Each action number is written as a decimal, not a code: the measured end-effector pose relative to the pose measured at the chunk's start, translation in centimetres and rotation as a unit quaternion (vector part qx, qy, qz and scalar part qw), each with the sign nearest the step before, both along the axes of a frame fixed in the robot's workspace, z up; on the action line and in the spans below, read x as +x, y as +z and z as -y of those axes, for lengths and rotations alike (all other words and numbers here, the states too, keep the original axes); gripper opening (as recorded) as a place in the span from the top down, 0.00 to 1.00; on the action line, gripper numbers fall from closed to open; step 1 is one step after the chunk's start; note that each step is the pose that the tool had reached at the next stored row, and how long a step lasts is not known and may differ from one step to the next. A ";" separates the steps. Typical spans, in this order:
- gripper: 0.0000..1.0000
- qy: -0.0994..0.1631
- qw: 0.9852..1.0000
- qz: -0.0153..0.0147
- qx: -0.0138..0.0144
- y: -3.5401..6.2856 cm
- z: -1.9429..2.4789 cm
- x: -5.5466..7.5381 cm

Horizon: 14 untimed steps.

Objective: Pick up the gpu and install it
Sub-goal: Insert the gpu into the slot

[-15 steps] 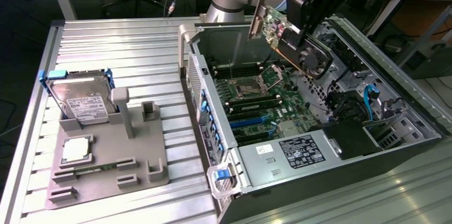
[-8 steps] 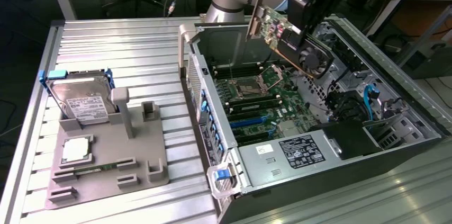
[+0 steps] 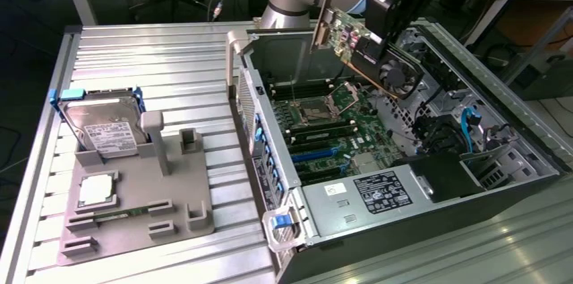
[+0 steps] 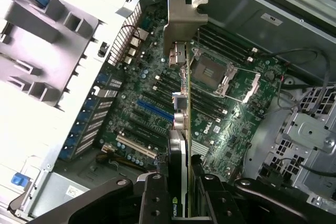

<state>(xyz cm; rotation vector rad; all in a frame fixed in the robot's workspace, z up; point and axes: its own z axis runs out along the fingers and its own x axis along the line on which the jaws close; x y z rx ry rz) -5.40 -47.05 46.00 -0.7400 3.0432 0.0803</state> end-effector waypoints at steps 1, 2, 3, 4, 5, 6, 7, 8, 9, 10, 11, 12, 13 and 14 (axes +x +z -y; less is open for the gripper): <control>0.73 0.002 1.000 0.000 0.000 0.00 0.00 0.0; 0.73 0.004 1.000 0.000 0.000 -0.01 0.00 -0.1; 0.73 0.007 1.000 0.000 0.000 0.00 0.00 -0.1; 0.73 0.008 1.000 0.000 0.000 0.00 0.00 -0.1; 0.73 0.010 1.000 0.000 0.000 0.00 0.00 -0.1; 0.73 0.011 1.000 0.000 0.000 0.00 0.00 -0.1; 0.73 0.013 1.000 0.000 0.000 0.00 0.00 -0.1; 0.73 0.014 1.000 0.000 0.000 0.00 0.00 -0.1; 0.73 0.016 1.000 0.000 0.000 0.00 0.00 -0.1; 0.73 0.017 1.000 0.000 0.000 0.00 0.00 -0.1; 0.73 0.019 1.000 0.000 0.000 0.00 0.00 -0.1; 0.73 0.021 1.000 0.000 0.000 0.00 0.00 -0.1; 0.73 0.022 1.000 0.000 0.000 0.00 0.00 -0.1; 0.73 0.024 1.000 0.000 0.000 0.00 0.00 -0.1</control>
